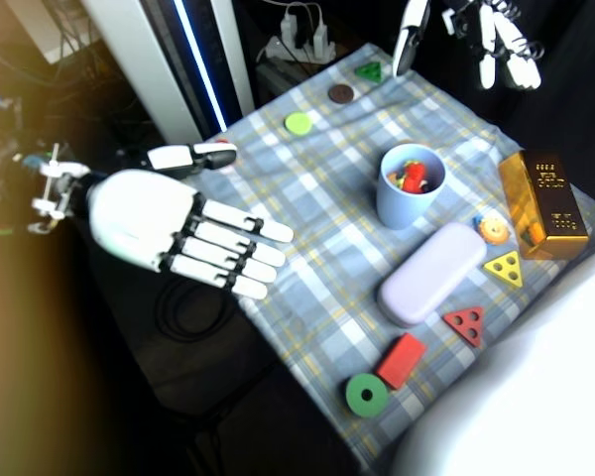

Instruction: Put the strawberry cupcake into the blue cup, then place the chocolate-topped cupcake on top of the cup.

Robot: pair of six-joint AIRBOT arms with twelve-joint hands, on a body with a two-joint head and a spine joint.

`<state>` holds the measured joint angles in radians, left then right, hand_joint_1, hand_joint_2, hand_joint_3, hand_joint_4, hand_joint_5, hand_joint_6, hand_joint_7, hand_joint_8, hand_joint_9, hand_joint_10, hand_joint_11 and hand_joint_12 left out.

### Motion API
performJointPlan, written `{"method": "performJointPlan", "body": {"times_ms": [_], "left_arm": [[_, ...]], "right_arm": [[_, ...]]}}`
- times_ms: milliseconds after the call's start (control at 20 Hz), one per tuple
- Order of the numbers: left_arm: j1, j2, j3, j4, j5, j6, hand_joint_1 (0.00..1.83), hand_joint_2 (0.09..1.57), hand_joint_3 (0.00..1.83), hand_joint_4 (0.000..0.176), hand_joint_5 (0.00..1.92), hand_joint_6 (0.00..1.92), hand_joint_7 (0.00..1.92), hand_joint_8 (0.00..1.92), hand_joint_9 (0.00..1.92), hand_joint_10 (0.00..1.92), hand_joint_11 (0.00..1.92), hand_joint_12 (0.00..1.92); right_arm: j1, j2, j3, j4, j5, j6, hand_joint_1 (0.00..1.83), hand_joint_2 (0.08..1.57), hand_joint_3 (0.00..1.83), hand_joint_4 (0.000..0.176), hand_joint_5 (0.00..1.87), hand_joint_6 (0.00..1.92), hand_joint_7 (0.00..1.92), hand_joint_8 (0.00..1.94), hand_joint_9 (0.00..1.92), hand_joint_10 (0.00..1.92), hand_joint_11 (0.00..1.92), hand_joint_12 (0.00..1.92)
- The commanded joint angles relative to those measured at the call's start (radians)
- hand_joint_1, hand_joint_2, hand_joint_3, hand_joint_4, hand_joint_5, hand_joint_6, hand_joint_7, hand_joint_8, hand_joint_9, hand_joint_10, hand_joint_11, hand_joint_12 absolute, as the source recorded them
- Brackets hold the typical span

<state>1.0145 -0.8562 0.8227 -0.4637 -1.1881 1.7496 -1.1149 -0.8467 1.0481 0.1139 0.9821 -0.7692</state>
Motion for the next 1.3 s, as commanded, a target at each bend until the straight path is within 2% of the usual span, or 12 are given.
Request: {"method": "performJointPlan", "body": {"times_ms": [0, 50, 150, 250, 350, 500, 600, 700, 900, 1100, 1150, 1250], "left_arm": [[-0.009, 0.003, 0.010, 0.025, -0.094, -0.005, 0.73, 0.81, 0.00, 0.113, 0.39, 0.00, 0.18, 0.01, 0.19, 0.04, 0.14, 0.15], [-0.012, -0.003, 0.018, 0.024, -0.076, -0.005, 0.71, 0.80, 0.00, 0.081, 0.39, 0.00, 0.18, 0.00, 0.22, 0.02, 0.18, 0.18], [-0.028, -0.029, 0.050, 0.017, -0.012, -0.005, 0.69, 0.78, 0.00, 0.106, 0.30, 0.00, 0.15, 0.00, 0.14, 0.00, 0.04, 0.13], [-0.046, -0.060, 0.088, 0.010, 0.041, -0.005, 0.62, 0.75, 0.00, 0.075, 0.32, 0.00, 0.21, 0.01, 0.18, 0.00, 0.03, 0.23], [-0.059, -0.087, 0.119, 0.005, 0.084, -0.005, 0.71, 0.76, 0.00, 0.094, 0.33, 0.00, 0.20, 0.00, 0.18, 0.00, 0.01, 0.24], [-0.076, -0.129, 0.168, -0.001, 0.154, -0.005, 0.85, 0.72, 0.00, 0.048, 0.38, 0.01, 0.24, 0.00, 0.25, 0.01, 0.08, 0.27], [-0.084, -0.158, 0.205, -0.008, 0.206, -0.005, 0.81, 0.72, 0.00, 0.069, 0.36, 0.00, 0.23, 0.00, 0.25, 0.00, 0.08, 0.27], [-0.087, -0.181, 0.231, -0.015, 0.237, -0.005, 0.82, 0.74, 0.00, 0.090, 0.32, 0.00, 0.24, 0.00, 0.28, 0.01, 0.11, 0.28], [-0.089, -0.195, 0.253, -0.018, 0.268, -0.005, 0.84, 0.74, 0.00, 0.086, 0.30, 0.00, 0.21, 0.00, 0.25, 0.00, 0.11, 0.28], [-0.096, -0.223, 0.289, -0.029, 0.302, -0.005, 0.88, 0.77, 0.00, 0.097, 0.34, 0.00, 0.22, 0.00, 0.24, 0.00, 0.07, 0.29], [-0.097, -0.229, 0.295, -0.031, 0.306, -0.005, 0.92, 0.80, 0.00, 0.080, 0.50, 0.00, 0.27, 0.00, 0.28, 0.00, 0.06, 0.35], [-0.097, -0.241, 0.308, -0.035, 0.313, -0.005, 0.93, 0.81, 0.00, 0.066, 0.59, 0.00, 0.29, 0.00, 0.30, 0.00, 0.06, 0.38]], "right_arm": [[0.002, -0.002, 0.005, 0.016, 0.118, 0.013, 0.04, 0.84, 0.00, 0.015, 0.00, 0.00, 0.12, 0.00, 0.00, 0.00, 0.00, 0.00], [0.002, -0.002, 0.007, 0.016, 0.118, 0.017, 0.04, 0.84, 0.00, 0.011, 0.00, 0.00, 0.11, 0.00, 0.00, 0.00, 0.00, 0.00], [0.002, -0.005, 0.011, 0.016, 0.118, 0.022, 0.03, 0.85, 0.00, 0.018, 0.00, 0.00, 0.09, 0.00, 0.00, 0.00, 0.00, 0.00], [0.002, -0.007, 0.012, 0.016, 0.118, 0.023, 0.02, 0.84, 0.00, 0.022, 0.00, 0.00, 0.10, 0.00, 0.01, 0.00, 0.00, 0.00], [0.002, -0.008, 0.012, 0.016, 0.118, 0.024, 0.03, 0.85, 0.00, 0.017, 0.00, 0.00, 0.08, 0.00, 0.00, 0.00, 0.00, 0.00], [0.002, -0.008, 0.013, 0.015, 0.118, 0.028, 0.02, 0.85, 0.00, 0.018, 0.00, 0.00, 0.09, 0.00, 0.00, 0.00, 0.00, 0.00], [0.002, -0.010, 0.013, 0.015, 0.118, 0.028, 0.05, 0.86, 0.01, 0.013, 0.00, 0.00, 0.10, 0.01, 0.00, 0.00, 0.00, 0.00], [0.002, -0.014, 0.015, 0.014, 0.118, 0.029, 0.04, 0.82, 0.00, 0.038, 0.00, 0.00, 0.06, 0.00, 0.00, 0.00, 0.00, 0.00], [0.002, -0.014, 0.015, 0.014, 0.118, 0.031, 0.03, 0.82, 0.00, 0.062, 0.00, 0.00, 0.03, 0.00, 0.00, 0.00, 0.00, 0.00], [0.000, -0.015, 0.015, 0.012, 0.118, 0.035, 0.00, 0.80, 0.00, 0.056, 0.00, 0.00, 0.02, 0.00, 0.00, 0.00, 0.00, 0.00], [0.000, -0.015, 0.015, 0.012, 0.118, 0.037, 0.00, 0.81, 0.00, 0.068, 0.00, 0.00, 0.02, 0.00, 0.00, 0.00, 0.00, 0.00], [-0.001, -0.016, 0.015, 0.012, 0.119, 0.038, 0.01, 0.82, 0.00, 0.058, 0.00, 0.00, 0.03, 0.00, 0.00, 0.00, 0.00, 0.00]]}}
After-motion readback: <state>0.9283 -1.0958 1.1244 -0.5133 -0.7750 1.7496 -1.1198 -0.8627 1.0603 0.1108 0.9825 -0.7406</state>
